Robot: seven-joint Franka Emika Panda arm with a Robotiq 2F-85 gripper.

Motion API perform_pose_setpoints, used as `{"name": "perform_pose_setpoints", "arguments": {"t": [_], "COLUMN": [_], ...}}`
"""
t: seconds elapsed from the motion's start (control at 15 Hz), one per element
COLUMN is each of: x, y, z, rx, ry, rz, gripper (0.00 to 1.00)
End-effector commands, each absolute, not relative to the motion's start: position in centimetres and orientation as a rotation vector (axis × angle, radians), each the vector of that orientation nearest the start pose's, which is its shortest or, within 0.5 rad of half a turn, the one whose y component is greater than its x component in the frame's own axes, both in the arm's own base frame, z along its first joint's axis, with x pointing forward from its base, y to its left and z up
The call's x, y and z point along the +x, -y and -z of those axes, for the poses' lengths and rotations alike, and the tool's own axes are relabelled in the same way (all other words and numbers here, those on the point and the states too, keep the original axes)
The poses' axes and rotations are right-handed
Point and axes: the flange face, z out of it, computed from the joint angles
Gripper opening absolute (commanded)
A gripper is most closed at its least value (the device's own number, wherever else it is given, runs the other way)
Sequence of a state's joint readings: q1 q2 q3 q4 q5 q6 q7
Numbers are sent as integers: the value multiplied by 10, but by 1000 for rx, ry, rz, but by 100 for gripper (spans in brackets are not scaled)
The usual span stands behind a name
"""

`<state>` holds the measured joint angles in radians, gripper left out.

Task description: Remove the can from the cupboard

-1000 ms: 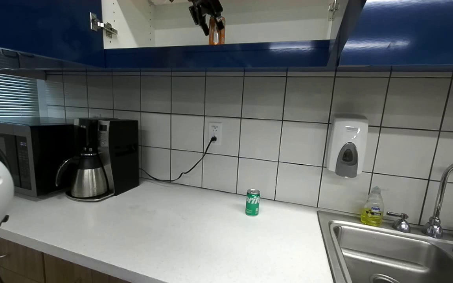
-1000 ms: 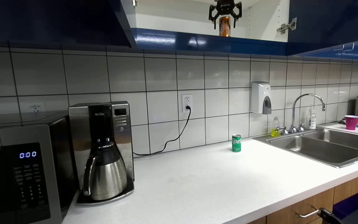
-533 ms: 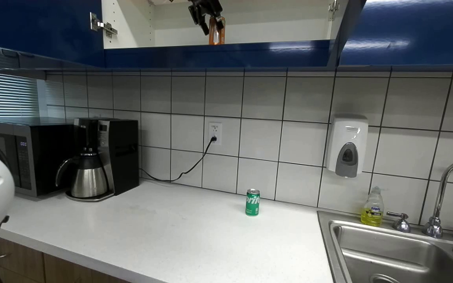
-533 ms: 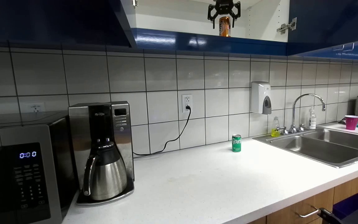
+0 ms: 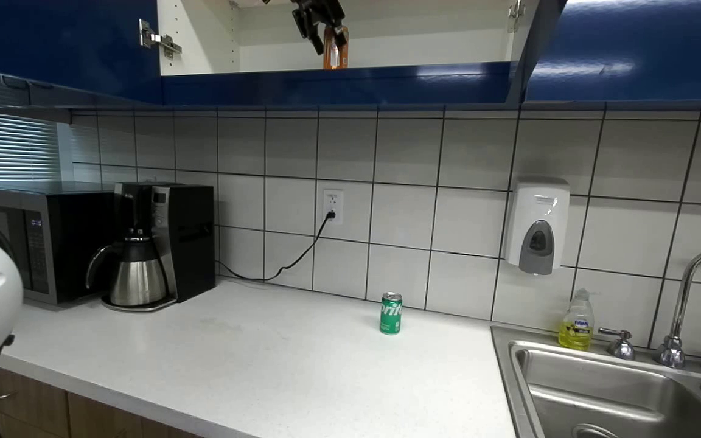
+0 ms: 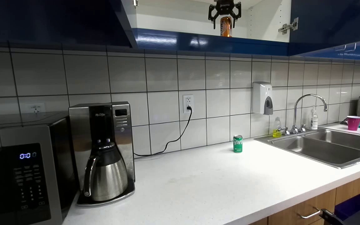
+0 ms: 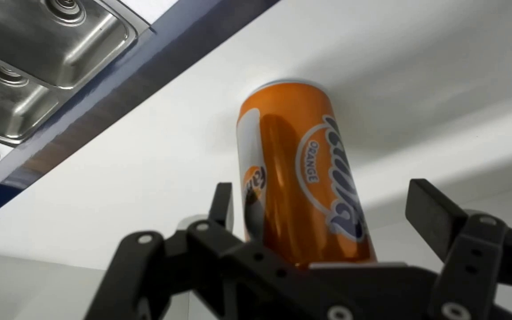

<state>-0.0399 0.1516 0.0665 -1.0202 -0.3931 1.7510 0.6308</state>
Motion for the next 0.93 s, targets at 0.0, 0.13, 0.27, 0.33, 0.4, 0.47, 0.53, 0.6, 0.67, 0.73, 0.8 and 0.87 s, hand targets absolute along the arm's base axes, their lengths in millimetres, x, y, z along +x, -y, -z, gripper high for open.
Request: {"name": "perform_pose_setpoints", "arguments": {"t": [0.0,0.13,0.27,0.33,0.4,0.47,0.53,0.6,0.67,0.73,0.8,0.87], "x": [584,586,588,589,589,590,590,591,591,592,593,593], "y": [24,24,24,23,23,23,23,23,22,22,22,21], "z": [-826,-825,-824,-824,-823,-823,-824,-824,-824,-824,-823,-822], "rx": [-2955,-2954,-2954,-2954,-2954,-2953,-2952,-2951,-2950,-2949,-2949,-2950], "ry": [-1055,-1056,-1053,-1052,-1052,-1050,-1050,-1048,-1047,-1048,-1046,-1042], "rz": [1091,1090,1092,1093,1095,1096,1096,1097,1097,1098,1097,1094], "gripper": [100,100,75,74,65,58,49,42,38,38,38,38]}}
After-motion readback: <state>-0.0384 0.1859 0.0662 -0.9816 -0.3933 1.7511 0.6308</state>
